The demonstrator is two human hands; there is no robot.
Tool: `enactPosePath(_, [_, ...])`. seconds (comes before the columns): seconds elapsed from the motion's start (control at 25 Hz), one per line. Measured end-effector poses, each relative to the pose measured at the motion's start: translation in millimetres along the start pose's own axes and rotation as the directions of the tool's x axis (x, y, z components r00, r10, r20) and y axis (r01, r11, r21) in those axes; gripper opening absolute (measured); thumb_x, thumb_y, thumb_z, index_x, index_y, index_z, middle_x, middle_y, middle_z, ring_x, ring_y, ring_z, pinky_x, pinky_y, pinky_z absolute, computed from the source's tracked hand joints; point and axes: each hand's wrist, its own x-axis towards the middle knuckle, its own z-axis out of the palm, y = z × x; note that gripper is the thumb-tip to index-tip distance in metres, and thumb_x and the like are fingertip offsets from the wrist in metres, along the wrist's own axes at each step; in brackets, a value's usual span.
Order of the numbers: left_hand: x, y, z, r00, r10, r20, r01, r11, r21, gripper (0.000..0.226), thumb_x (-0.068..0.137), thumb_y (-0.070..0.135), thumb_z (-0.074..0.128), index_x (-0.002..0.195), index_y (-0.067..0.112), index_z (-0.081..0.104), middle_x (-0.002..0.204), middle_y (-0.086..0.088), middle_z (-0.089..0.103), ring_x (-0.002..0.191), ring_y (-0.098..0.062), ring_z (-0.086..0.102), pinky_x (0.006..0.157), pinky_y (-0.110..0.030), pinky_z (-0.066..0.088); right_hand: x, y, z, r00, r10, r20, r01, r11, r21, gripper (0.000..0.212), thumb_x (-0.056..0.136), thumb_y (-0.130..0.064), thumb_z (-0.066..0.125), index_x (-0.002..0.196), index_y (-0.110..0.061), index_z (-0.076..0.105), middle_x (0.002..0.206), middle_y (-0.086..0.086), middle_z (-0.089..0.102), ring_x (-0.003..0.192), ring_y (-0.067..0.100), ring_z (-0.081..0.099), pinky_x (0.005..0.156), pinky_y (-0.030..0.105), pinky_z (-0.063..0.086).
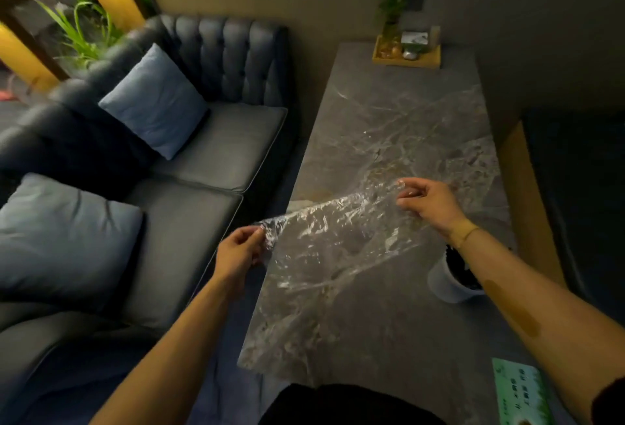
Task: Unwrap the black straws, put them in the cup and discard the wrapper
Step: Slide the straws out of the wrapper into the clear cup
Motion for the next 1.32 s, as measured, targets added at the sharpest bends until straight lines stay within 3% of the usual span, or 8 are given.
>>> enactPosePath(0.2, [-10,-68,-30,0.960,-0.274,0.048,0.268,0.958,0.101,0.009,0.089,-0.001,0.063,0.082,0.004,0.063,0.056,-0.008,0.061,0.041,-0.011,0.059,0.044,-0.024,0.055,27,20,51,1.000,-0.013,0.023,0.020,0.933,-0.359,0.047,0.079,0.000,0.068,0.124,-0.010,0.062,0.094,0.007,0.069,0.093,0.024,0.063,0.093,0.039,0.052])
enactPosePath(0.28, [-13,-88,-38,0.931,-0.357,0.070,0.334,0.915,0.225,0.004,0.088,-0.002,0.064,0.086,0.001,0.063,0.060,-0.012,0.063,0.046,-0.016,0.061,0.046,-0.026,0.056,30,32,69,0.998,-0.034,0.048,0.053,0.864,-0.501,0.044,0.081,-0.004,0.066,0.124,-0.012,0.063,0.111,0.012,0.070,0.101,0.028,0.064,0.092,0.037,0.051])
enactPosePath(0.44, [-23,-112,-43,0.903,-0.422,0.081,0.362,0.848,0.387,0.008,0.087,0.003,0.067,0.093,-0.002,0.066,0.067,-0.013,0.065,0.053,-0.018,0.059,0.048,-0.026,0.056,27,60,95,0.997,0.001,0.075,0.047,0.761,-0.647,0.036,0.089,-0.007,0.054,0.123,-0.013,0.064,0.116,0.019,0.069,0.101,0.037,0.063,0.088,0.043,0.053])
enactPosePath(0.72, [-19,-128,-56,0.912,-0.409,0.032,0.350,0.815,0.462,0.020,0.089,0.008,0.068,0.103,-0.006,0.064,0.076,-0.012,0.067,0.058,-0.017,0.061,0.050,-0.025,0.055,17,93,112,0.994,0.098,0.050,-0.041,0.751,-0.660,0.038,0.088,-0.015,0.063,0.126,-0.014,0.061,0.115,0.016,0.068,0.105,0.033,0.062,0.091,0.040,0.051])
enactPosePath(0.96, [-7,-125,-70,0.916,-0.367,0.162,0.145,0.680,0.719,0.019,0.091,0.037,0.064,0.099,0.021,0.062,0.094,-0.002,0.069,0.080,-0.020,0.069,0.072,-0.040,0.062,-5,102,118,0.999,0.005,0.039,0.024,0.730,-0.683,0.055,0.087,-0.017,0.067,0.138,-0.009,0.048,0.133,0.018,0.052,0.122,0.037,0.047,0.102,0.045,0.043])
enactPosePath(1.12, [4,-109,-76,0.958,-0.131,0.253,-0.213,0.264,0.941,0.043,0.089,0.060,0.050,0.116,0.028,0.056,0.114,0.002,0.056,0.097,-0.023,0.063,0.076,-0.037,0.053,-39,94,106,0.994,-0.059,0.092,0.105,0.728,-0.677,0.045,0.089,-0.024,0.065,0.131,-0.009,0.057,0.135,0.016,0.054,0.123,0.036,0.049,0.102,0.043,0.043])
enactPosePath(1.2, [10,-90,-55,0.910,0.004,0.414,-0.406,0.197,0.892,0.043,0.091,0.059,0.048,0.120,0.029,0.056,0.118,0.002,0.055,0.104,-0.021,0.060,0.075,-0.037,0.052,-61,90,95,0.989,-0.090,0.114,0.144,0.707,-0.692,0.036,0.091,-0.028,0.062,0.122,-0.011,0.064,0.127,0.011,0.061,0.116,0.032,0.055,0.095,0.040,0.046])
enactPosePath(1.32, [12,-60,-2,0.738,0.052,0.673,-0.674,0.121,0.729,0.040,0.093,0.056,0.045,0.121,0.031,0.057,0.124,0.003,0.058,0.110,-0.020,0.059,0.079,-0.035,0.052,-91,91,71,0.975,-0.040,0.220,0.196,0.622,-0.758,0.034,0.094,-0.038,0.054,0.118,-0.016,0.066,0.120,0.005,0.066,0.112,0.026,0.058,0.093,0.034,0.045])
